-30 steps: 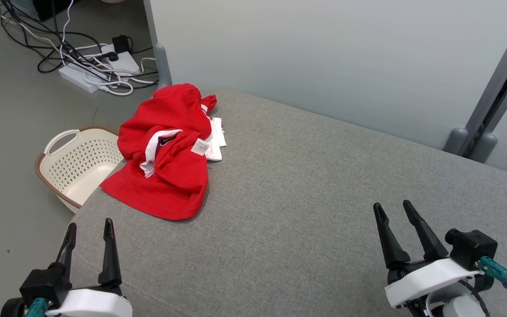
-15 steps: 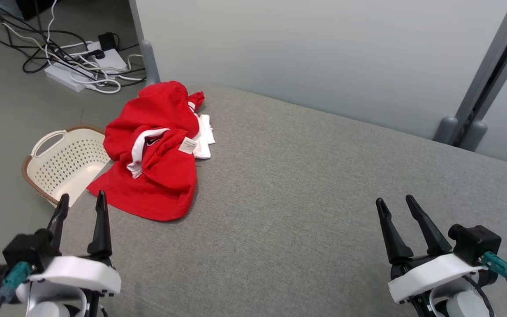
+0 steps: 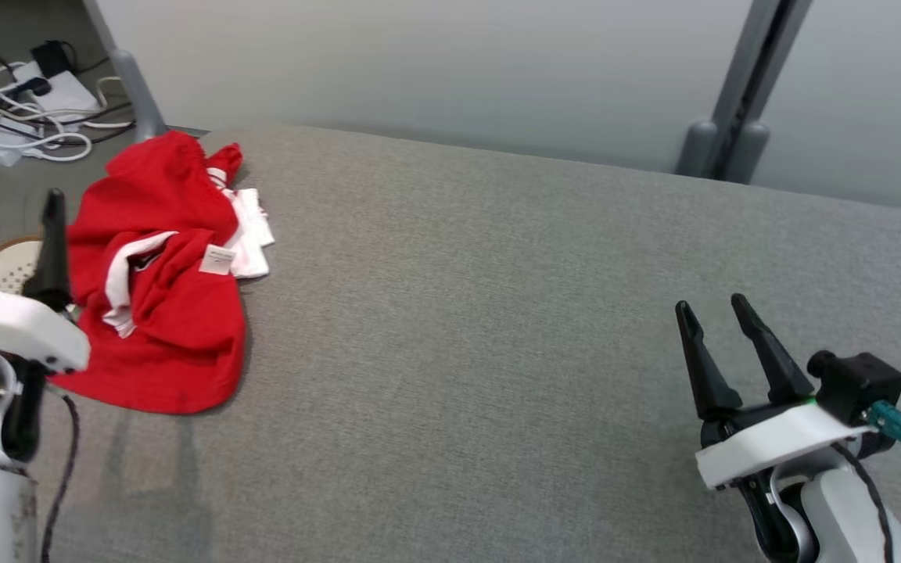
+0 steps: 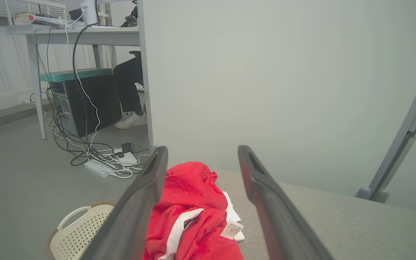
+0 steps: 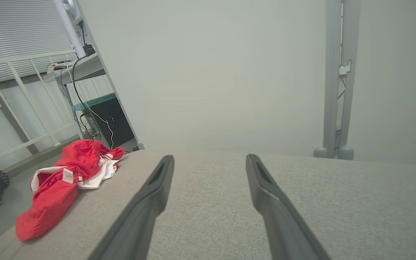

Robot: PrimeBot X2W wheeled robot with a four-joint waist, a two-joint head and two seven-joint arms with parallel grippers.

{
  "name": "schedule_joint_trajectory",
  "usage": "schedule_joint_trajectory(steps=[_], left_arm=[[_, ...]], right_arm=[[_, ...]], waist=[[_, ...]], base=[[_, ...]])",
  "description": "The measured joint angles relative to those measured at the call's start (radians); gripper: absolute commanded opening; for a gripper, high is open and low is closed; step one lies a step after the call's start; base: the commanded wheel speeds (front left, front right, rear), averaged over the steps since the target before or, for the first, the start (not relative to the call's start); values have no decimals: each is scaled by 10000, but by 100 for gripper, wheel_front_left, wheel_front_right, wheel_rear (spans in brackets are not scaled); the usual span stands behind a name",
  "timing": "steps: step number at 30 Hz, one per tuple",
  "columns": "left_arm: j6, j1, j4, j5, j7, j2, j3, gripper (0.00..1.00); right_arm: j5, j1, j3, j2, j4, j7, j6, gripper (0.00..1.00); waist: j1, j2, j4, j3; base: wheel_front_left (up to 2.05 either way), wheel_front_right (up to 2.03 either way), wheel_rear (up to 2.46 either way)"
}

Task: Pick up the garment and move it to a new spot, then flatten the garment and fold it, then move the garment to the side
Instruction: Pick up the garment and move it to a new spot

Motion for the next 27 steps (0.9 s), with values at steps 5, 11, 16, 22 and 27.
schedule_joint_trajectory(steps=[5,11,16,22,27], left_arm=[[-161,-1309,1072,-412,788,807,234,100],[-219,-2669,2690,-792,1578,1716,410,100],[-247,-3614,4236,-1016,2150,2288,552,100],[-261,-4600,5768,-1170,2301,3055,683,100],[-228,-5132,6569,-1231,2201,3429,790,100]], right_arm=[[-128,-384,-182,-117,-111,0,0,100],[-236,-672,-261,-171,-257,0,0,100],[-359,-863,-293,-194,-353,0,0,100],[-481,-1093,-414,-205,-573,0,0,100],[-548,-1155,-483,-198,-667,0,0,100]], waist=[[0,0,-702,537],[0,0,-1467,1259],[0,0,-2052,1821],[0,0,-2645,2486],[0,0,-2963,2949]], base=[[0,0,0],[0,0,0],[0,0,0],[0,0,0],[0,0,0]])
